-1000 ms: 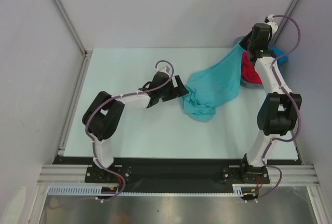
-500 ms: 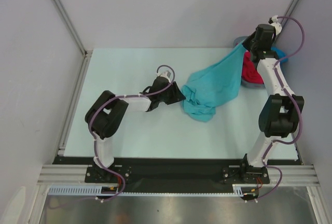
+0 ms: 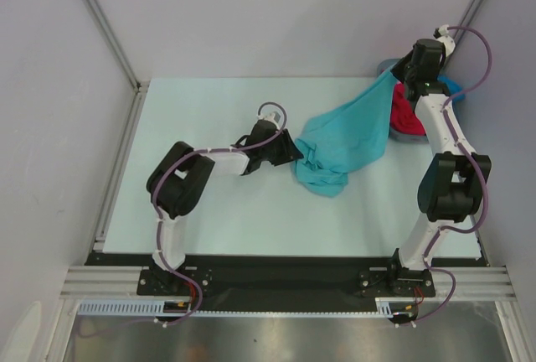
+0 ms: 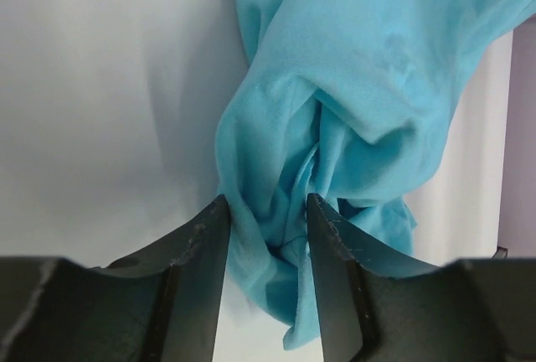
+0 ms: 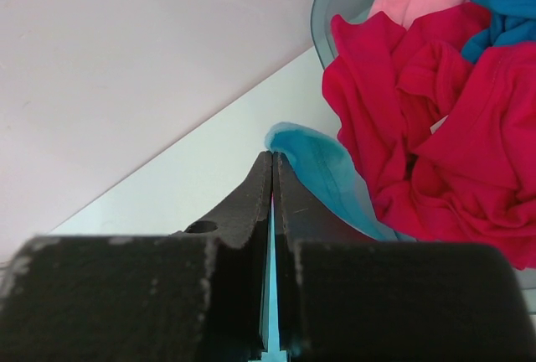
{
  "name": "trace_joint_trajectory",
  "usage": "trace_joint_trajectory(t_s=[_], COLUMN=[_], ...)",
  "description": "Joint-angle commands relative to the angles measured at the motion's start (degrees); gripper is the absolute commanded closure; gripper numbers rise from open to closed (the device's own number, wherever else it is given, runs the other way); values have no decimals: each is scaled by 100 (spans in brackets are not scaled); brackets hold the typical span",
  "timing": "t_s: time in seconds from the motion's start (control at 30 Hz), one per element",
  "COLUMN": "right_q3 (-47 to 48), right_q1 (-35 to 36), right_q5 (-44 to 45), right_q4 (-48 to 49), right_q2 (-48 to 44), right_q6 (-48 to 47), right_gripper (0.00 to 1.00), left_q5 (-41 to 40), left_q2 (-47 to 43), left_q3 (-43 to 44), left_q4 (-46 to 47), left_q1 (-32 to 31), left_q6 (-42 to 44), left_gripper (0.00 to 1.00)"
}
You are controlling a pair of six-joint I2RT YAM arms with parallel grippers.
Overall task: Fold and stack the t-shirts
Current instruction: Flatten the tshirt out
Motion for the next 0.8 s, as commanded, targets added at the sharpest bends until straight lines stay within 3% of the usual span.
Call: trace_joint_trajectory(t_s=[0.0, 0.1, 0.2, 0.3, 0.33, 0.53, 0.77], right_q3=[80, 89, 72, 54, 71, 80, 89], right_q1=[-31, -31, -31, -31, -31, -31, -49], right_q5=[-34, -52, -61, -61, -52, -78, -114], right_q4=[242, 242, 251, 242, 242, 242, 242], right_q2=[-280, -245, -236, -245, -253, -271, -350], right_q6=[71, 97, 123, 123, 115, 150, 202], right_gripper=[100, 100, 100, 100, 100, 100, 100], left_q5=[98, 36, -78, -394, -508, -1747, -3162], left_q2=[-65, -179, -258, -354, -398, -689, -619], left_q3=[28, -139, -201, -69, 1, 765, 2591], left_q4=[99, 72, -94, -585, -935, -2385, -3803], left_q1=[-53, -114, -185, -185, -176, -71, 325], left_q6=[16, 25, 86, 279, 419, 1332, 2835], left_gripper=[53, 55, 63, 95, 100, 100, 100])
